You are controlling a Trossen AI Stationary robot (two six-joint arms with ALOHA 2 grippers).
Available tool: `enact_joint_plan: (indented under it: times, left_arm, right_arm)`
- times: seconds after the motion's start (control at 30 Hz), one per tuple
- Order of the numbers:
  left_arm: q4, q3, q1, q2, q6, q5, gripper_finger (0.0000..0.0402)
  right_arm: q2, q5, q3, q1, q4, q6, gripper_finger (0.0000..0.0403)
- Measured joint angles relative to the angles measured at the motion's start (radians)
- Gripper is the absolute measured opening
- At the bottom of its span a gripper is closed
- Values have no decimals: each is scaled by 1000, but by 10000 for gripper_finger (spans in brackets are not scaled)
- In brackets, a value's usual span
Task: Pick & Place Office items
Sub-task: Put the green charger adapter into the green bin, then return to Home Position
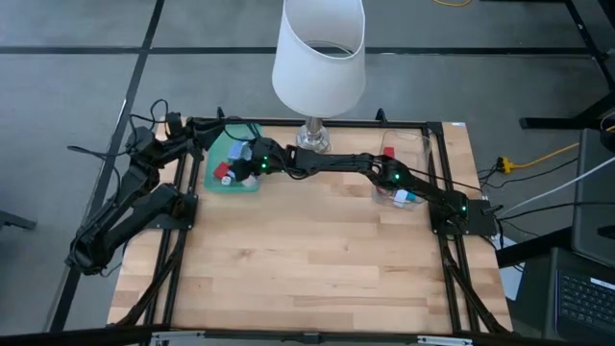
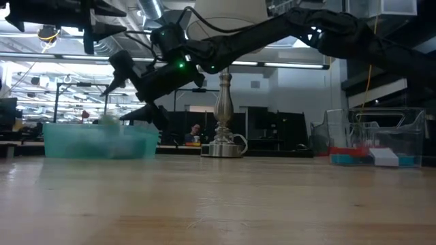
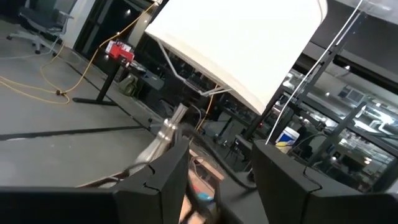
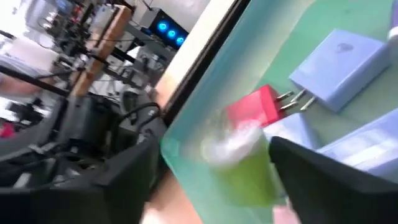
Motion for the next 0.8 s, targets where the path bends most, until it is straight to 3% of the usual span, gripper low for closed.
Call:
enact_joint_plan:
  times: [0.07,0.17,0.27,0.37,0.5,0.67,0.73,0.8]
  left_arm:
    - [-9,0,0,0,1,0,169]
    - [-10,0,0,0,1,0,169]
    - [-10,0,0,0,1,12,169]
    - [-10,0,0,0,9,57,169]
    - [-10,0,0,0,12,80,169]
    - [-8,0,0,0,19,93,169]
    - [5,0,0,0,15,103,169]
    - [21,0,0,0,3,121,169]
  right_arm:
    - [0,-18,0,-6,9,39,350]
    - [0,-18,0,-8,10,66,376]
    - [0,-51,0,-6,49,73,374]
    - [0,-167,0,1,191,72,347]
    - [-31,-259,0,30,257,44,251]
    - [-98,-340,2,78,165,-75,50]
    - [-112,-354,2,95,67,-137,16]
    - [-116,-355,2,112,-23,-179,14]
